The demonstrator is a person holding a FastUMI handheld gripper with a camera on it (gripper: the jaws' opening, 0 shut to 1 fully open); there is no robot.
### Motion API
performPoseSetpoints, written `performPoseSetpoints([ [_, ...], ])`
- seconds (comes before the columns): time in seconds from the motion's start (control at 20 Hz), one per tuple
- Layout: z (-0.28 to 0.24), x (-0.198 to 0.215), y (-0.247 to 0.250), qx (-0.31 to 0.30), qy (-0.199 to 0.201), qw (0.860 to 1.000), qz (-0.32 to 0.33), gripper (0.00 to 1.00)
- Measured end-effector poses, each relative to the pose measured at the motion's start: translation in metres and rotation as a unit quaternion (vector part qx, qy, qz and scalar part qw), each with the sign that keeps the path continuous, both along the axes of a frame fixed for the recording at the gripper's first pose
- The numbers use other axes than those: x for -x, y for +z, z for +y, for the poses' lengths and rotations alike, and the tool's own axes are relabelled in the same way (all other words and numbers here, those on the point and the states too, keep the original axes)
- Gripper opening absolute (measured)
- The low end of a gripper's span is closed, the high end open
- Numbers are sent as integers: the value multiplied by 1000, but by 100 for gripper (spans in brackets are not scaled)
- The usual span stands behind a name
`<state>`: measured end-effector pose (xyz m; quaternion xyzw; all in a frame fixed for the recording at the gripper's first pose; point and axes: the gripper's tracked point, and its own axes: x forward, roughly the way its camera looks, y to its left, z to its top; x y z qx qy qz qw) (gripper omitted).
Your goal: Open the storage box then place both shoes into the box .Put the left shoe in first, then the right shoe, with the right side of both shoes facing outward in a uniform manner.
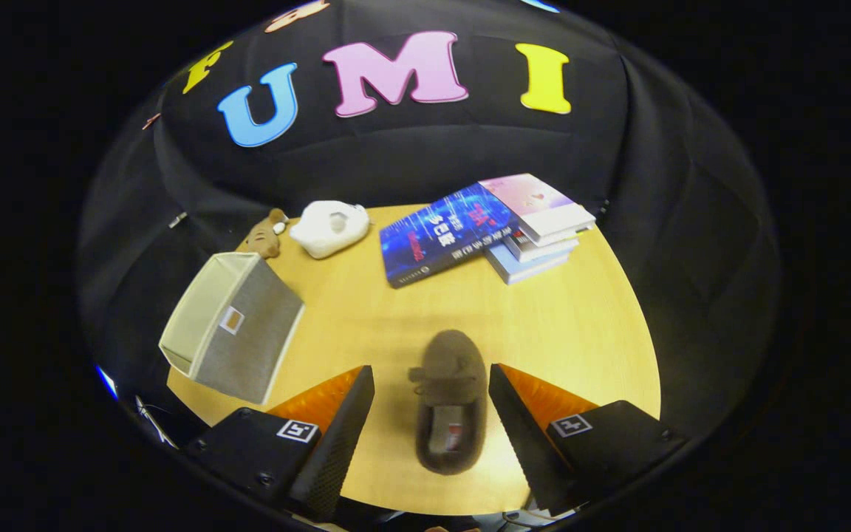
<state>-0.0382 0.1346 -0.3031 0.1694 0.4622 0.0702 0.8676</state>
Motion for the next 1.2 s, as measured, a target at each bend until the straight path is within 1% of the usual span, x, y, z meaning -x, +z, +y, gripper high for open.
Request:
performPoseSetpoints([
  [0.2,-11,22,-59,13,30,998,49,98],
  [0.4,-6,22,-100,32,55,996,68,98],
  [0.5,0,18,-117,36,64,994,76,95],
  [0.6,2,15,-126,48,72,993,77,93],
  [0.65,2,11,-128,54,75,993,71,89],
  [0.8,9,-2,-135,60,82,994,51,86],
  [0.9,16,1,-142,65,99,991,56,67],
  [0.95,10,-1,-145,89,98,990,51,41],
  [1.0,9,-1,-144,96,97,990,45,16],
  [1.05,11,0,-142,91,96,990,45,7],
  [1.2,14,2,-135,51,64,995,64,5],
])
